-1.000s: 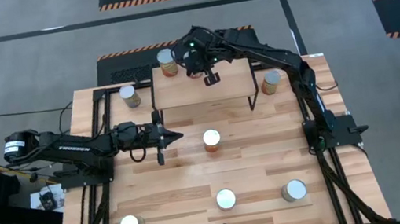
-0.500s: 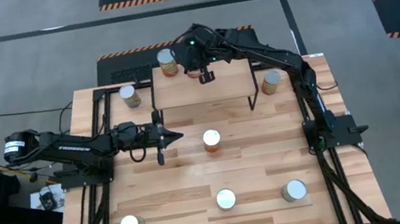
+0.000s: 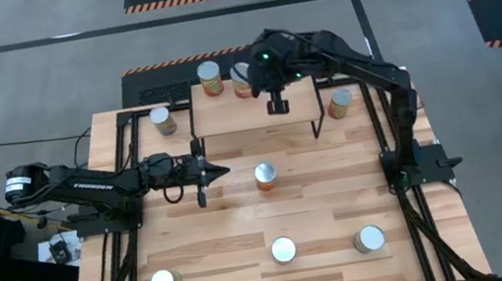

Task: Pick and place cans onto a shelf
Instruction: Put the canned peaches on the shelf

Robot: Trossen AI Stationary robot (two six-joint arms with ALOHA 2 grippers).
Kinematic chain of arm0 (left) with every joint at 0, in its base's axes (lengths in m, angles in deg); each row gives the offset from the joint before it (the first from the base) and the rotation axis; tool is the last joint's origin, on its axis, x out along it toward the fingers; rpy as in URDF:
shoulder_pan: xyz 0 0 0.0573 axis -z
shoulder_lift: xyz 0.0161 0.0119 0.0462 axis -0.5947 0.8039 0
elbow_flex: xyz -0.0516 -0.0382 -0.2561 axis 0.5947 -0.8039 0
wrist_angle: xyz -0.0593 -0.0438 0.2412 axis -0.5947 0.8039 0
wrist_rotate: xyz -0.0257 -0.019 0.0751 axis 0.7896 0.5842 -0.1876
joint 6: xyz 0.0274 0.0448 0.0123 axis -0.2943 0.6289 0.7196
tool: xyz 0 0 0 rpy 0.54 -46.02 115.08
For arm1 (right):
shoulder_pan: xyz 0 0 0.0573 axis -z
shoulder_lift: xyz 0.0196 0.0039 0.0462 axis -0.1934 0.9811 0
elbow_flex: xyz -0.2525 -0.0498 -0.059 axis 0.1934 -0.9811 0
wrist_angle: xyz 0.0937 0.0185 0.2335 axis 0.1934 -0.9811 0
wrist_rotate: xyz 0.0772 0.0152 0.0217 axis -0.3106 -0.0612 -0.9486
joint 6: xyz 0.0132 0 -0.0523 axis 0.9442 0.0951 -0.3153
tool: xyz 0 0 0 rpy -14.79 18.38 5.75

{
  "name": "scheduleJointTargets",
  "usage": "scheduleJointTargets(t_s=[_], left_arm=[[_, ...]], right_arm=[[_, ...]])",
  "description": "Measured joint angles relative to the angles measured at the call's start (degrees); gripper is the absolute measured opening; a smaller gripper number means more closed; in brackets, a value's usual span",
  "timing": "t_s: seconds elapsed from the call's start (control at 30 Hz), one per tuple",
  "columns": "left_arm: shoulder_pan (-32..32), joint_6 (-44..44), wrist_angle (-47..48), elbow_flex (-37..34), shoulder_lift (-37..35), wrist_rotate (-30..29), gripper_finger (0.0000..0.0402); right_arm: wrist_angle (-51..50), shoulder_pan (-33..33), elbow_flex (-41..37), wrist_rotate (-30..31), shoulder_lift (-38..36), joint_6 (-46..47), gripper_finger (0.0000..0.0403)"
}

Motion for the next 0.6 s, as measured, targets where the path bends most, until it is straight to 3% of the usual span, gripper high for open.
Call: scheduleJointTargets(t_s=[0.13,0.23,0.47,0.6], left_arm=[[0.22,-0.95,0.52,0.0,0.0,0.0,0.0],[1.01,-1.02,0.86,-0.02,0.0,-0.06,0.0],[4.45,-0.11,1.88,-0.02,0.02,-0.04,0.0],[6.0,0.07,3.86,-0.04,0.02,-0.45,0.0]], right_arm=[[3.47,-1.84,-0.21,-6.97,-0.13,1.47,0.0003],[12.61,-4.01,-5.67,-10.88,-0.4,2.5,0.0003],[42.25,-8.64,-31.69,-13.92,-6.83,6.21,0.0002],[60.31,-9.34,-49.59,-10.39,-15.56,9.98,0.0]])
